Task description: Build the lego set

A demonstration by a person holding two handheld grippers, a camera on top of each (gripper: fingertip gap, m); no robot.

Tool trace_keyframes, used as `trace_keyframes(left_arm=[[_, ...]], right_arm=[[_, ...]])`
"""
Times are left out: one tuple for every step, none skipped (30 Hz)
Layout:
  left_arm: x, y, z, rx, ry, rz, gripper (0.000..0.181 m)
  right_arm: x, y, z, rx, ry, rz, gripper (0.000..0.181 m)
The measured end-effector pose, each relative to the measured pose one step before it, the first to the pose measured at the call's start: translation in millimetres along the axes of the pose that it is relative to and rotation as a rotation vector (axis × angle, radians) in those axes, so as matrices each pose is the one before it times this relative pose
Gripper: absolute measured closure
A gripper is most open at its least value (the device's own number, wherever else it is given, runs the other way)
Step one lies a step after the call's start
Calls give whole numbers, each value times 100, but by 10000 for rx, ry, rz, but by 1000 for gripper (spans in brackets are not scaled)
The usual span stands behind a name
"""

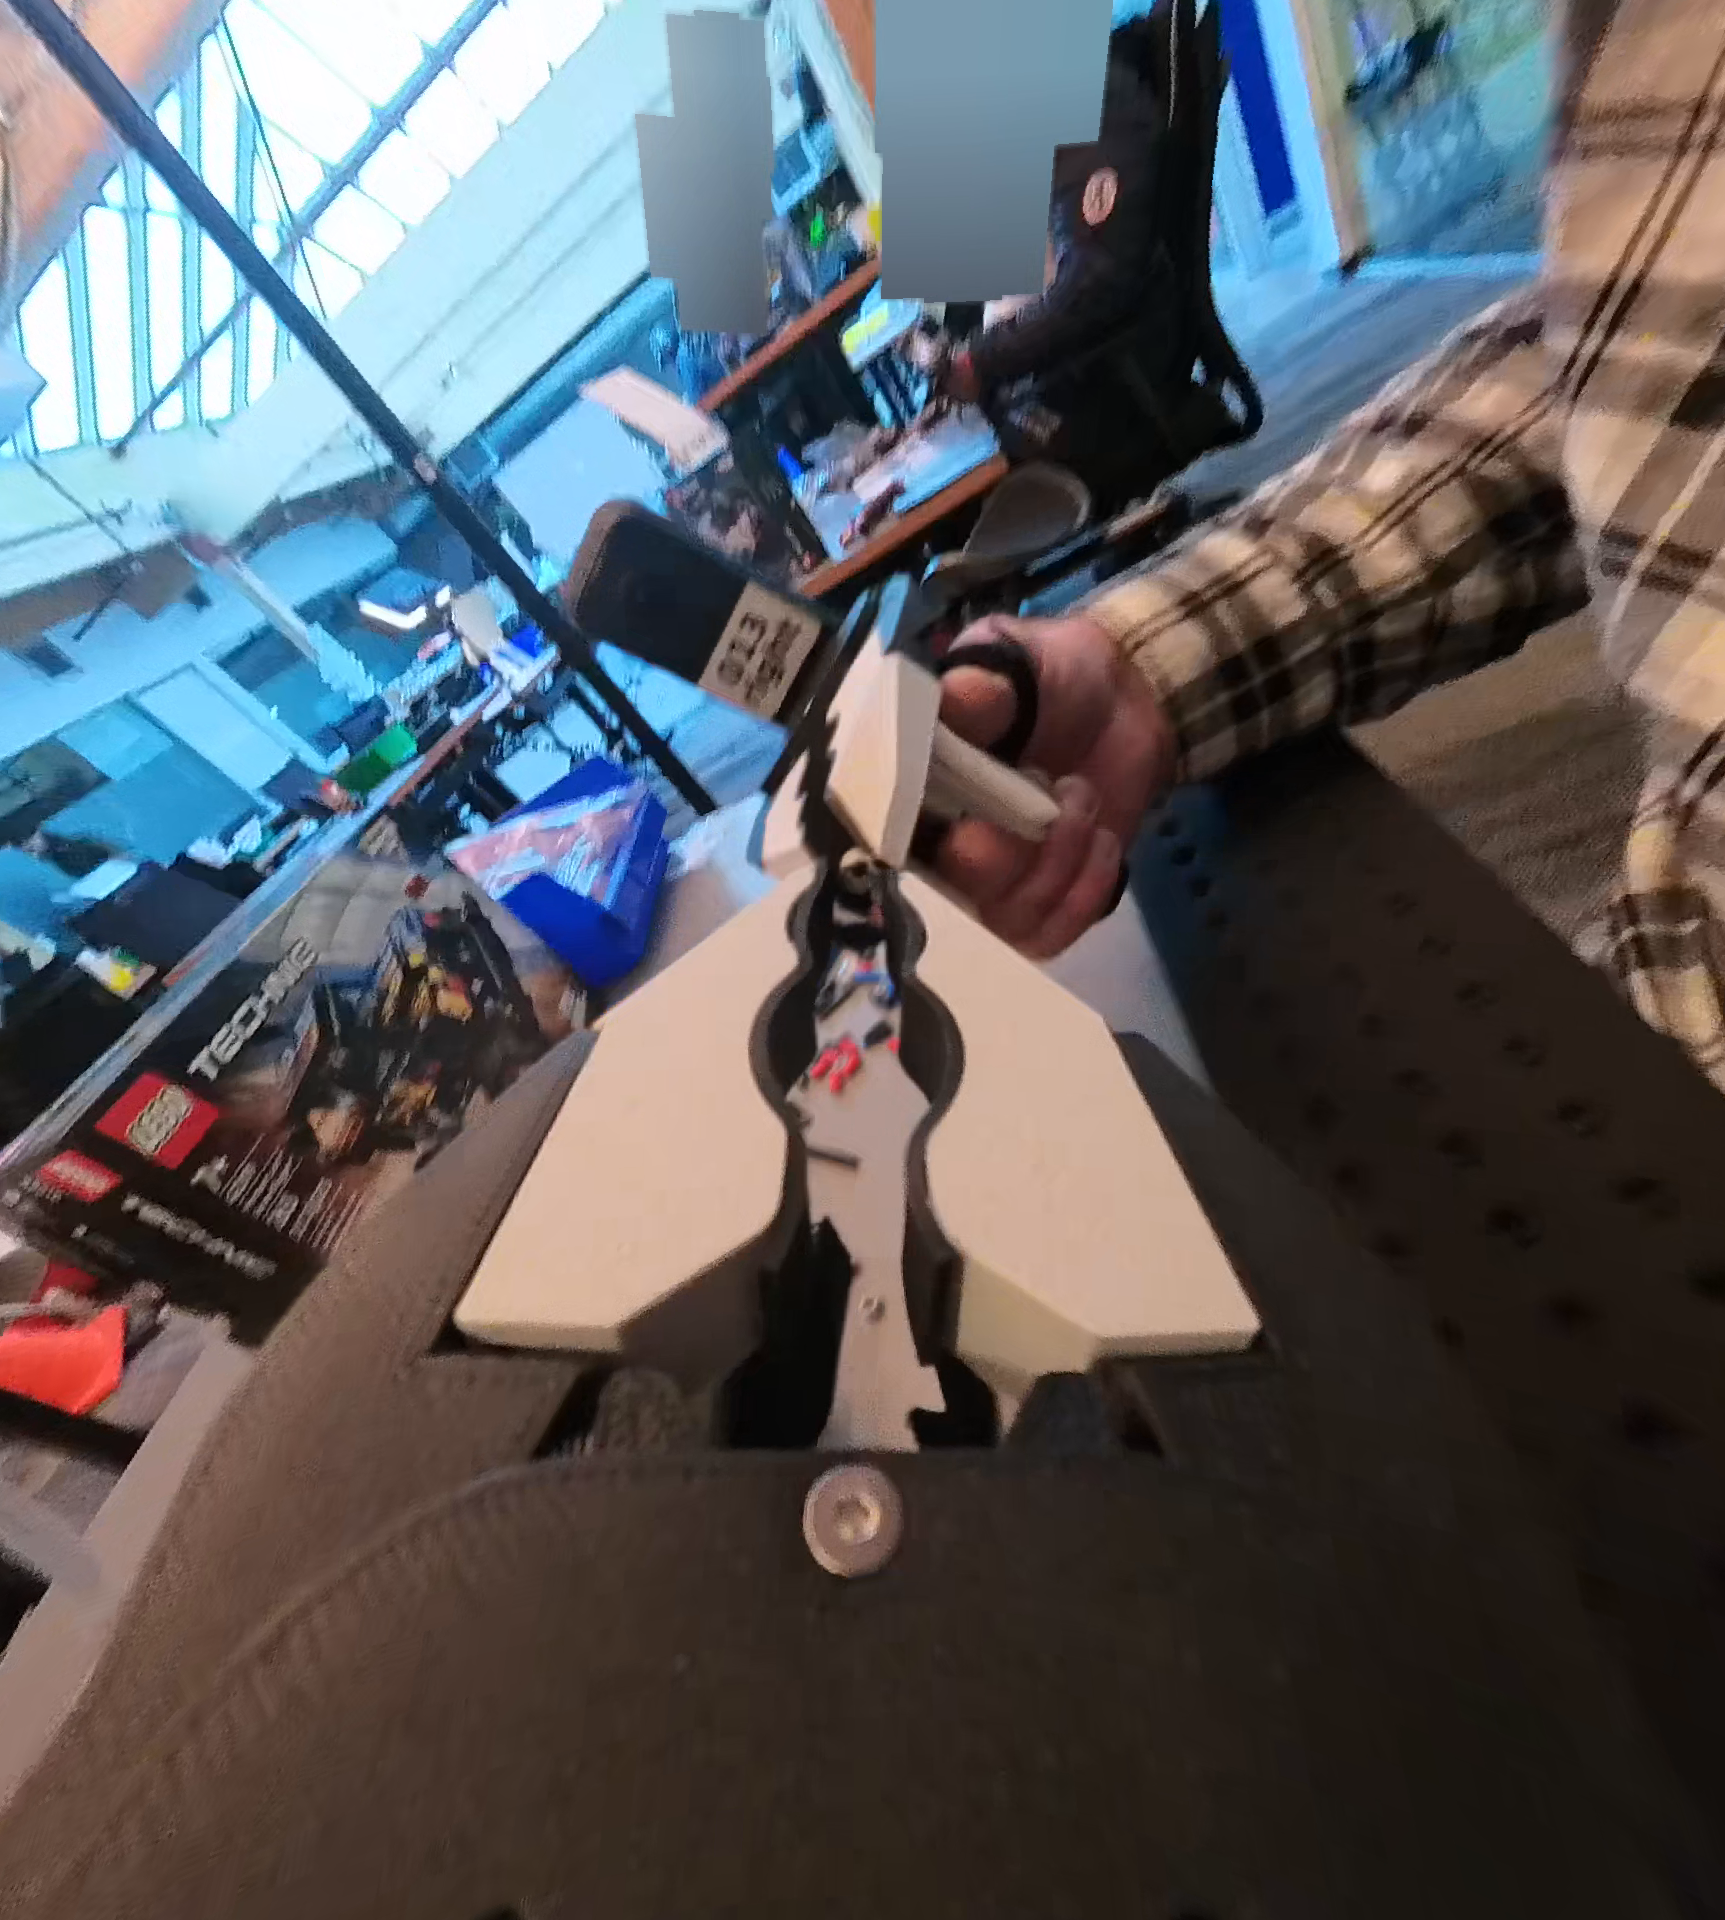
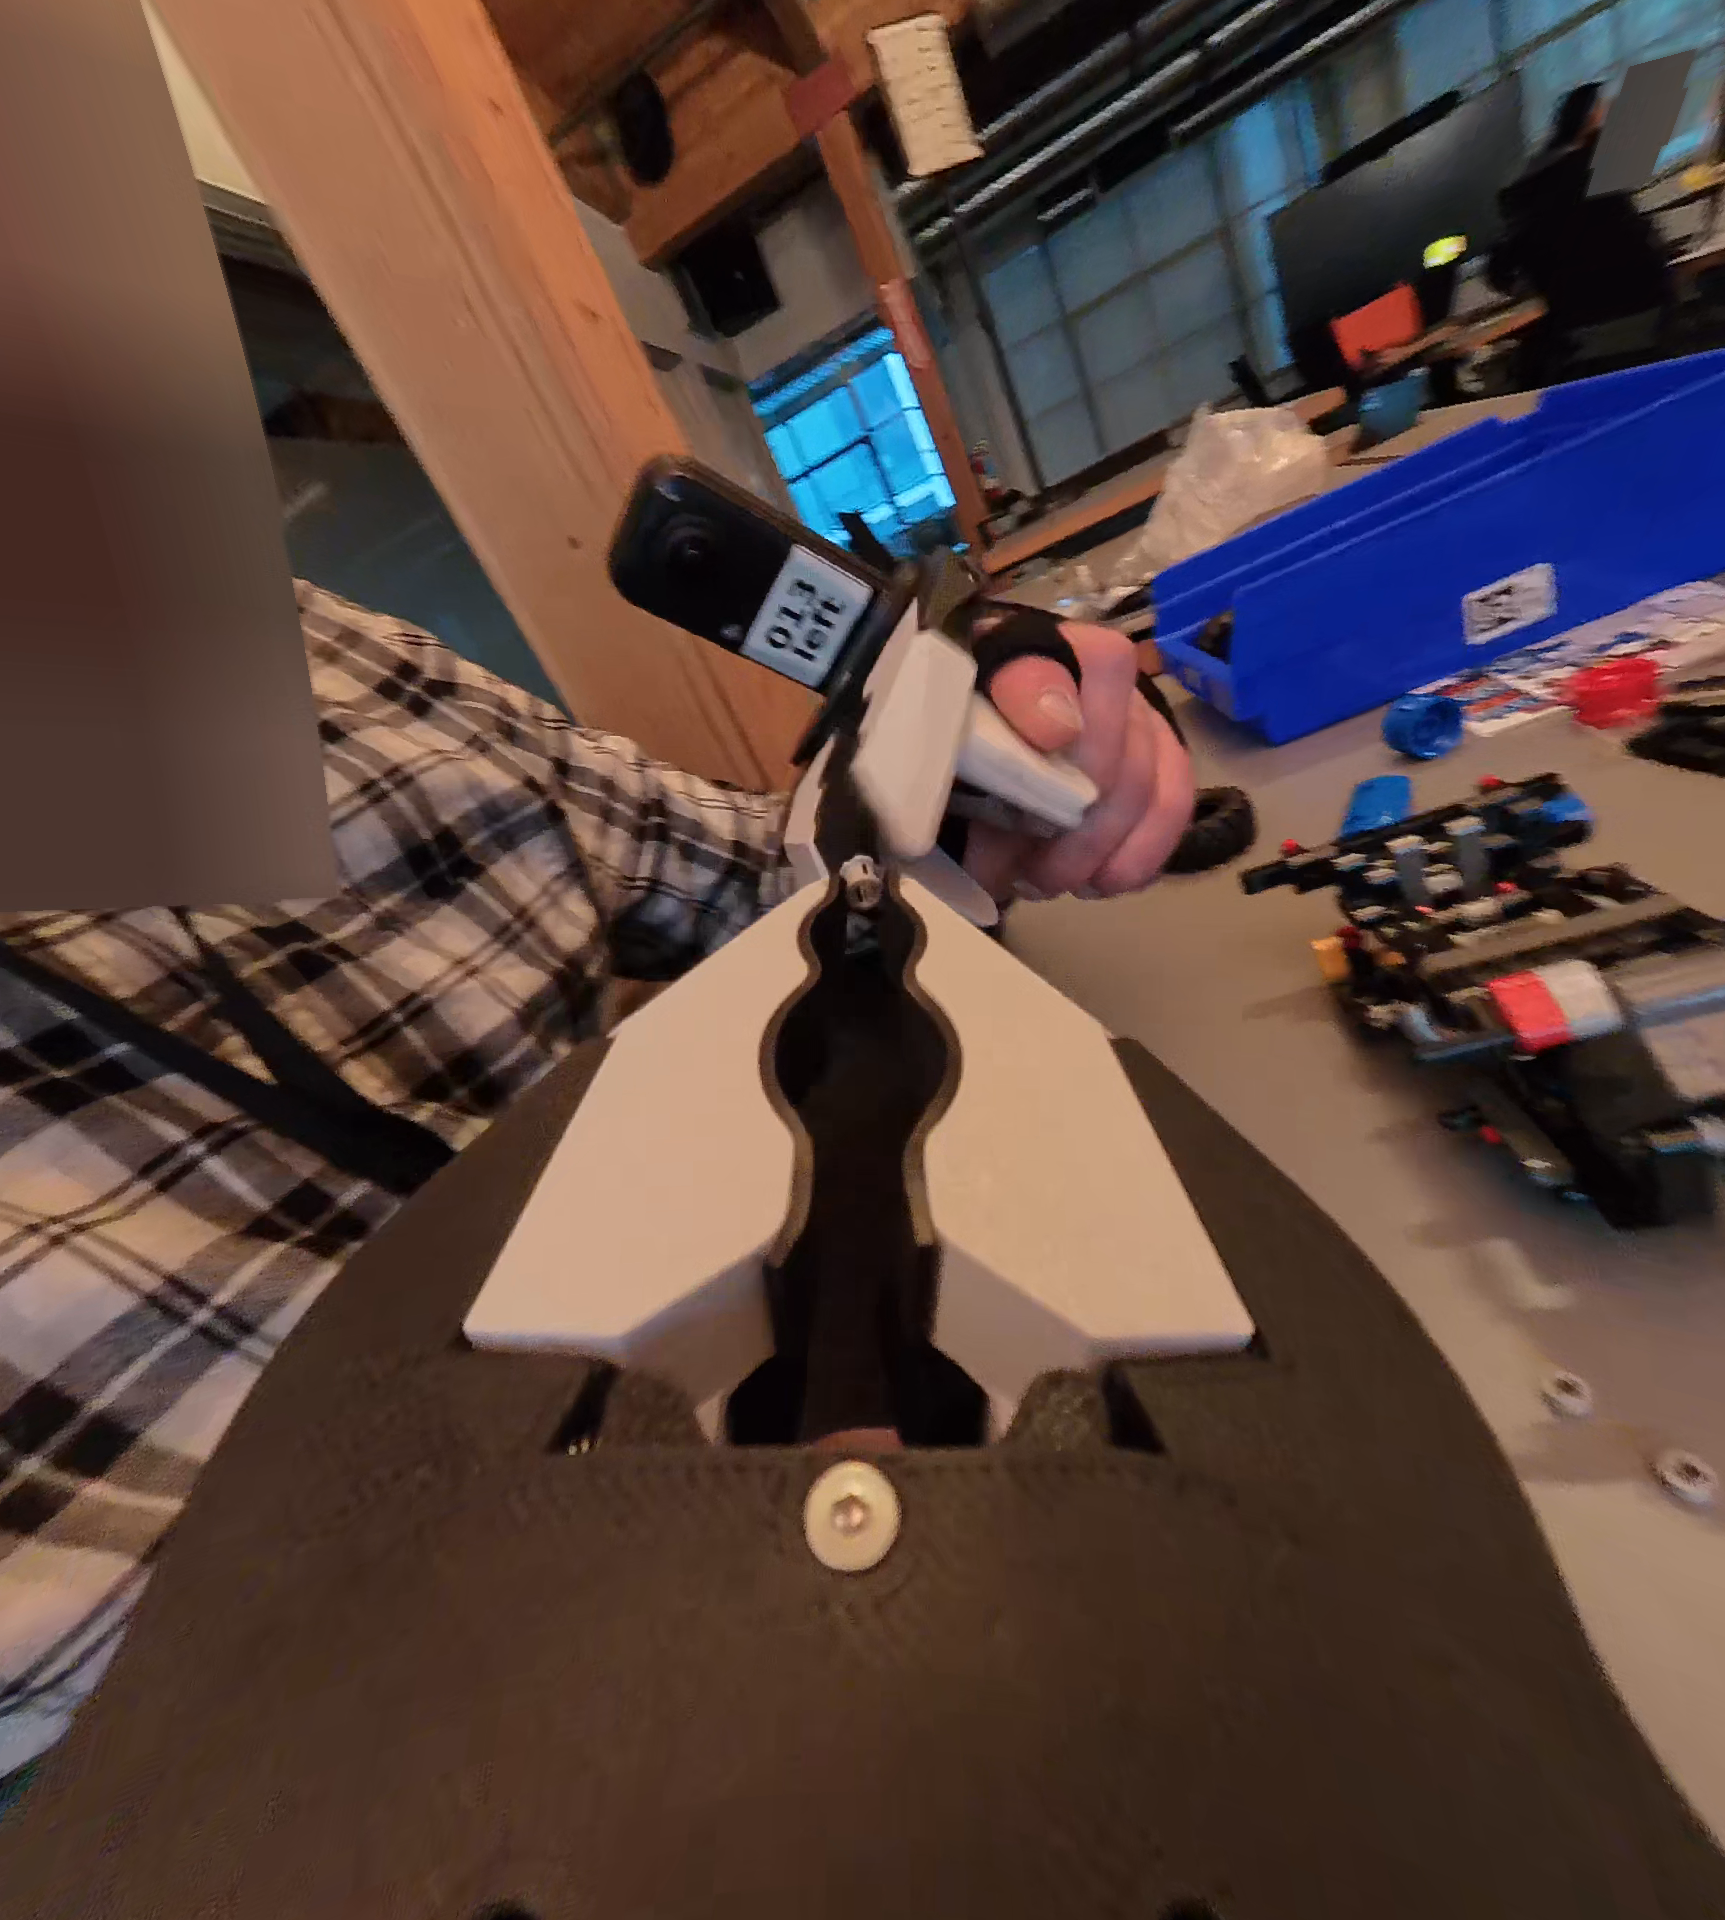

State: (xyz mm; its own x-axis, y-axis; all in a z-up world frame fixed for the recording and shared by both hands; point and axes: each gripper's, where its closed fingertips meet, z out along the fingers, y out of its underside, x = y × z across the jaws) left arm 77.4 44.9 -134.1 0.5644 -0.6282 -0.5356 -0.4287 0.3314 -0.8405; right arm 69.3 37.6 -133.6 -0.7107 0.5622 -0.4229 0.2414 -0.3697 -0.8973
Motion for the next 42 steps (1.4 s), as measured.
trace_keyframes(left_arm=[[-676, 880, -105, -473, -161, 5, 157], [-554, 854, -175, -419, 50, -129, 151], [-703, 810, -233, -379, 58, -252, 149], [-954, 623, -302, -259, -107, -151, 147], [-1196, 721, -291, -340, -244, -54, 145], [-980, 1043, -140, -534, -23, -209, 142], [-579, 1159, 22, -588, 264, -354, 138], [-848, 1024, 112, -516, 16, -247, 134], [-913, 955, 228, -479, -110, -93, 132], [-256, 1077, 388, -597, 285, -127, 128], [-51, 1218, 523, -728, 399, -232, 122], [-415, 1027, 542, -611, 102, -115, 117], [-222, 825, 530, -472, 134, -8, 116], [105, 838, 580, -496, 353, -170, 115], [-58, 730, 582, -460, 218, -175, 113], [-16, 471, 525, -294, 139, 26, 114], [124, 306, 489, -210, 179, 37, 116], [35, 191, 452, -150, 117, -28, 118], [-49, 77, 388, -87, 51, -33, 121], [202, -92, 291, 21, 200, -52, 126], [68, -181, 230, 63, 100, -153, 129], [-165, -175, 162, 44, -41, -222, 130], [-112, -110, 126, 0, -38, -202, 130], [-83, -139, 113, 5, -55, -156, 130], [-141, -126, 133, -22, -111, -220, 130], [-207, -153, 149, -17, -166, -300, 131], [-136, -223, 197, 44, -151, -317, 131], [-148, -259, 221, 75, -196, -351, 131], [-83, -266, 238, 79, -210, -353, 131], [25, -234, 199, 67, -181, -188, 130], [35, -186, 140, 25, -150, -127, 130], [1, -147, 115, 13, -121, -147, 130], [69, -167, 91, 48, -33, -105, 130], [112, -194, 46, 77, 37, -49, 130], [-4, -129, 26, 31, -2, -51, 130], [-82, -105, 34, 22, -47, 8, 129], [-25, -15, 45, -22, 3, 26, 128], [98, -69, 65, 21, 74, 20, 129], [-6, -74, 54, 36, 11, -20, 130], [-41, -47, 49, 19, -14, 13, 133], [-15, -29, 27, 15, 17, -12, 134], [-15, -23, 17, 10, 28, -54, 135]], right_arm=[[761, 39, -184, -19, 541, -163, 177], [753, 36, -243, -39, 522, -133, 177], [705, -3, -250, -21, 474, -98, 177], [883, 37, -247, -34, 578, -88, 177], [894, 98, -212, -62, 555, -96, 177], [767, 135, -138, -69, 463, -93, 177], [820, 193, -59, -90, 497, -46, 177], [869, 261, 39, -132, 555, -62, 177], [641, 291, 140, -146, 472, -118, 177], [442, 178, 201, -71, 386, -88, 177], [329, 163, 251, -49, 343, -30, 177], [260, 237, 295, -87, 294, -56, 177], [223, 315, 308, -130, 269, -113, 177], [250, 344, 271, -167, 271, -155, 177], [197, 343, 225, -182, 213, -168, 177], [157, 276, 155, -159, 166, -140, 177], [87, 132, 82, -69, 110, -128, 177], [128, 118, 43, -70, 119, -99, 177], [228, 125, -1, -79, 172, -122, 177], [271, 145, -10, -98, 192, -128, 177], [252, 83, -14, -60, 166, -106, 177], [220, 67, -8, -49, 149, -81, 177], [252, 99, 4, -60, 176, -110, 177], [322, 69, 5, -51, 233, -144, 177], [259, 35, 27, -49, 190, -139, 177], [273, -20, 7, -32, 213, -152, 177], [290, -31, 0, -32, 222, -159, 177], [203, -37, -2, -20, 158, -104, 177], [194, -37, -14, -1, 137, -48, 177], [220, 31, 6, -21, 142, -14, 177], [286, 73, 7, -31, 169, 17, 177], [266, 61, 14, -23, 147, 30, 177], [166, 94, 23, -45, 78, 34, 177], [165, 3, -9, 9, 88, 12, 177], [240, -32, -48, 15, 136, 1, 177], [201, -43, -32, 19, 99, 68, 177], [132, -9, 31, 15, 55, 92, 177], [36, 114, 99, -58, 37, 15, 177], [-87, 204, 136, -111, -1, -60, 177], [-13, 150, 114, -76, 84, -65, 177], [-8, 170, 109, -95, 81, -68, 177], [-20, 120, 94, -76, 53, -64, 177]])
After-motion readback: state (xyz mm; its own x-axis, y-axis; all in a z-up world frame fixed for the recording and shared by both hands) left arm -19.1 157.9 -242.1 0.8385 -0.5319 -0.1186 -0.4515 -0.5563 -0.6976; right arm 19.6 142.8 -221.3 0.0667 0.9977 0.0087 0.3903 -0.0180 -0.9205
